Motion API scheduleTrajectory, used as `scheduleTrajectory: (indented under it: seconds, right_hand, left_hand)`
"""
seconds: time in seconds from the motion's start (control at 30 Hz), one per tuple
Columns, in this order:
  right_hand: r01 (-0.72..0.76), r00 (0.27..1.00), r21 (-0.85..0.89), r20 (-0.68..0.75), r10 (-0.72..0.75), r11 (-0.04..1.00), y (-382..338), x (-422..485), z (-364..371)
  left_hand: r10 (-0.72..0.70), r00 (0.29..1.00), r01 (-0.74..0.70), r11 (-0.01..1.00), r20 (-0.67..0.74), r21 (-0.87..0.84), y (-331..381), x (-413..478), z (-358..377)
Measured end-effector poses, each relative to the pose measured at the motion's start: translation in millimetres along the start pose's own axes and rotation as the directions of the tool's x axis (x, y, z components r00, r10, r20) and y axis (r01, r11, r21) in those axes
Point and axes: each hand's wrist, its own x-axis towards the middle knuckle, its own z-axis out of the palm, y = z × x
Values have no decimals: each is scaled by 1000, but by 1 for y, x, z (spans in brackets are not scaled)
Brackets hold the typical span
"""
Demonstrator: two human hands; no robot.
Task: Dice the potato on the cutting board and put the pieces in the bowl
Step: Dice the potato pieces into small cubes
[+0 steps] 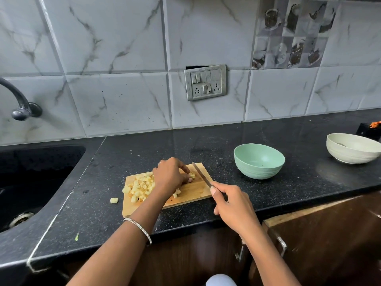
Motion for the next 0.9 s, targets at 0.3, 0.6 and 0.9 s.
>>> scheduleTrajectory:
  seconds: [0.3, 0.6, 0.9]
  right_hand:
    - [-27, 999, -59, 36, 29, 998, 5, 1, 15]
    - [-29, 998, -143, 51, 37, 989, -11, 0, 13]
    - [-27, 998, -309, 54, 46, 951, -34, 3, 17]
  left_hand:
    - [-16, 1000, 15, 999, -23, -31, 2, -1, 2]
    - [9, 1000, -9, 1000, 0, -18, 0, 7, 3]
    - [-7, 1000, 7, 1000, 17, -25, -3, 7, 4]
